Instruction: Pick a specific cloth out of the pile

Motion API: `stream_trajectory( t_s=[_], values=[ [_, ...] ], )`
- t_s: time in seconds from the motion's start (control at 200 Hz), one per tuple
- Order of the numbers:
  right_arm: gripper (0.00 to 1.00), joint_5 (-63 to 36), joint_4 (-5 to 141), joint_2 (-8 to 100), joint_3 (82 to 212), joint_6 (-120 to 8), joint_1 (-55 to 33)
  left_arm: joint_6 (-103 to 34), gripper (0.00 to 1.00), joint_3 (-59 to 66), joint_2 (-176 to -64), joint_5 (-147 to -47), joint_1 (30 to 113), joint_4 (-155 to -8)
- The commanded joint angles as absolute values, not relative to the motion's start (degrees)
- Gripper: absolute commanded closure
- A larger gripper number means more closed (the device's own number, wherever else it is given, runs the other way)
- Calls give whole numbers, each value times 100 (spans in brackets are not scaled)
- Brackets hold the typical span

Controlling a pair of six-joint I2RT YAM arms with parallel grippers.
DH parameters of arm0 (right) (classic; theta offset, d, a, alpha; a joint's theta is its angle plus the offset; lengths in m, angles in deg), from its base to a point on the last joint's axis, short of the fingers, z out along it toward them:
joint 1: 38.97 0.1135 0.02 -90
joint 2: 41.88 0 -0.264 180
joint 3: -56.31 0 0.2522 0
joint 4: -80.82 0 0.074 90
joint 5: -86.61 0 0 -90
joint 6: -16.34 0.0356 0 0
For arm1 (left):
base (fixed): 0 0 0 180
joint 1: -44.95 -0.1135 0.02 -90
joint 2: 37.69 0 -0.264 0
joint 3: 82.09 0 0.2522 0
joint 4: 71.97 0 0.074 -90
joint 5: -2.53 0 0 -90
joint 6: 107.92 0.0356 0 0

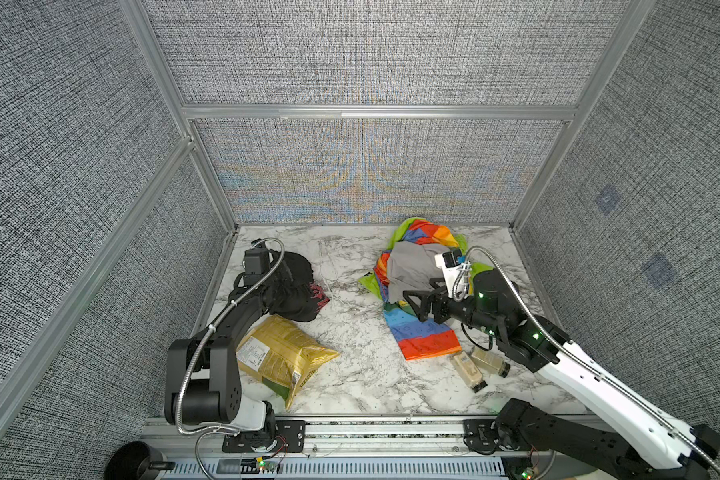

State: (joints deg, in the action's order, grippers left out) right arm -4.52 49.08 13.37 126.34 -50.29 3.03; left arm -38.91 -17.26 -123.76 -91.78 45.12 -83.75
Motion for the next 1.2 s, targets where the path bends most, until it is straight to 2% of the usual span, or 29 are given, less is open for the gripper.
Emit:
stream_trajectory(
  t_s=[0.0,0.115,0.345,0.625,0.901,1.106,1.196],
  values=[
    [2,-393,4977,1363,12682,-5011,304,-4076,96,-1687,-12628,-9227,4509,-8012],
    [2,-379,4932,1348,12686,-5020,304,-4184,95,-1662,-12953,-9256,4507,-7914],
    [3,-323,4847,1299,12652,-5014,304,-4218,84,-1412,-13692,-9285,4505,-8063],
    [3,-61,4690,1324,12539,-5026,304,-4408,75,-1315,-14076,-9428,4495,-7870],
    [3,-14,4800,1401,12343,-5011,296,-4401,41,-1099,-13432,-9572,4397,-8217],
    [3,-48,4926,1489,12289,-5017,291,-4060,21,-838,-12788,-9519,4389,-9235],
    [3,-49,4948,1483,12280,-5020,296,-3969,7,-910,-12525,-9390,4403,-9698]
  ],
)
